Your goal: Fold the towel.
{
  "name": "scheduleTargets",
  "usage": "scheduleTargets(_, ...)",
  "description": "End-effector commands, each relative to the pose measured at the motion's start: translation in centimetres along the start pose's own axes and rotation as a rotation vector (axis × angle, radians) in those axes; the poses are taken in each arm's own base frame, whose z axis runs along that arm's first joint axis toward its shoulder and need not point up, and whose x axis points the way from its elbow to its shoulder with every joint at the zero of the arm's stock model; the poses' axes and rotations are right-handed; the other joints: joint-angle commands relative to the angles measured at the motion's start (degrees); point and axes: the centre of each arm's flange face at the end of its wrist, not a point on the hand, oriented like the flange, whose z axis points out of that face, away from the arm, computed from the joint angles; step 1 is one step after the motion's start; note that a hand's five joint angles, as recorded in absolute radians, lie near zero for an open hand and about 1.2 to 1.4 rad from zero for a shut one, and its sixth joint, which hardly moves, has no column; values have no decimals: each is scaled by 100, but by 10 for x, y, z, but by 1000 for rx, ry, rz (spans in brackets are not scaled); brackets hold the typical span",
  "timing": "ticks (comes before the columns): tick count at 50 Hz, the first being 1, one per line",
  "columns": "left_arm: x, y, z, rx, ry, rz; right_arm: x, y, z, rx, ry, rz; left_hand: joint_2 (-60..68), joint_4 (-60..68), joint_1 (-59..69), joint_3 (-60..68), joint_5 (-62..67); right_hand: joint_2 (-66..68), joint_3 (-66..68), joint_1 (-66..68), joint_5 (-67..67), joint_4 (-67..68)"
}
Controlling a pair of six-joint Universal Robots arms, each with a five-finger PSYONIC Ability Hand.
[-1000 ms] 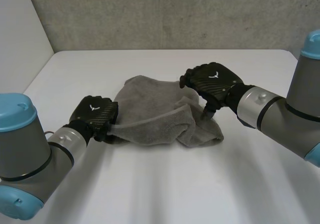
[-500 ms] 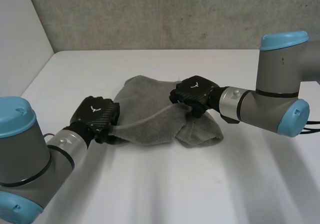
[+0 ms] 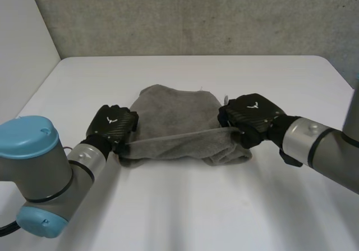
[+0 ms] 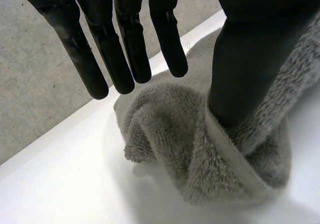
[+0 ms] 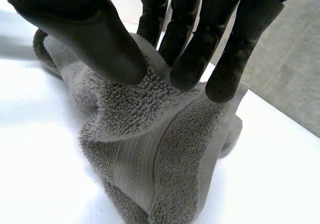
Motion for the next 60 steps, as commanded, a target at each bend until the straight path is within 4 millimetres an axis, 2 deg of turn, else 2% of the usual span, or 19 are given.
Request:
scheduleTargets(1,1,7,4,-24,4,-63,3,6,-8,28,36,43,-222,-221,-237,-224,-214,436,343,376,313,360)
scheduleTargets(20,5,18,5,-60,17,-176,11,16,-8,23,114,84,162,164,148,160,170,436,343,376,313,360)
scheduleTargets(22,6,20,6,-67,21,-172,12,14,-8,29,119,82,3255,3257,3241,3254,3264,436,343,376,313,360)
scheduleTargets(23,6,20,6,-67,21,-172,12,14,-8,29,119,82,3274,3275,3259,3272,3282,436,343,376,313,360)
scheduleTargets(26,4,16,7,-58,17,-170,17,3,-10,61,134,72,3928,3929,3913,3926,3936,436,343,376,313,360)
scheduleTargets(30,-5,1,5,-35,0,-166,25,-35,-20,167,174,17,3928,3929,3913,3926,3936,436,343,376,313,360)
scheduleTargets(32,-18,-40,-6,66,-24,-155,27,-50,-25,210,187,-11,3928,3929,3913,3926,3936,436,343,376,313,360)
scheduleTargets(33,-18,-41,-6,67,-24,-154,29,-66,-31,247,197,-35,3928,3929,3913,3926,3936,436,343,376,313,360)
scheduleTargets(35,-30,-88,-21,209,-53,-134,30,-83,-40,274,207,-60,3928,3929,3913,3926,3936,436,343,376,313,360)
scheduleTargets(36,-30,-88,-21,210,-54,-134,27,-100,-51,290,200,-76,3928,3929,3913,3926,3936,436,343,376,313,360)
scheduleTargets(38,-42,-137,-41,365,-84,-120,25,-116,-62,303,194,-90,3928,3929,3913,3926,3936,436,343,376,313,360)
scheduleTargets(39,-42,-137,-41,365,-84,-120,25,-116,-62,303,194,-90,3928,3929,3913,3926,3936,436,343,376,313,360)
scheduleTargets(43,-56,-189,-74,504,-116,-98,36,-138,-81,253,229,-152,3928,3929,3913,3926,3936,436,343,376,313,360)
scheduleTargets(46,-58,-195,-77,468,-96,-95,43,-139,-87,169,264,-257,3928,3929,3913,3926,3936,436,343,376,313,360)
scheduleTargets(50,-60,-184,-73,372,-60,-104,46,-131,-81,94,253,-319,3928,3929,3913,3926,3936,436,343,376,313,360)
scheduleTargets(52,-61,-165,-61,285,-40,-116,48,-113,-68,17,229,-297,3928,3929,3913,3926,3936,436,343,376,313,360)
scheduleTargets(54,-58,-123,-37,127,4,-150,46,-103,-59,-16,204,-283,3928,3929,3913,3926,3936,436,343,376,313,360)
scheduleTargets(57,-55,-109,-30,80,19,-163,40,-88,-48,-59,161,-257,3928,3929,3913,3926,3936,436,343,376,313,360)
scheduleTargets(60,-50,-70,-7,-37,40,-173,29,-61,-25,-131,82,-220,3928,3929,3913,3926,3936,436,343,376,313,360)
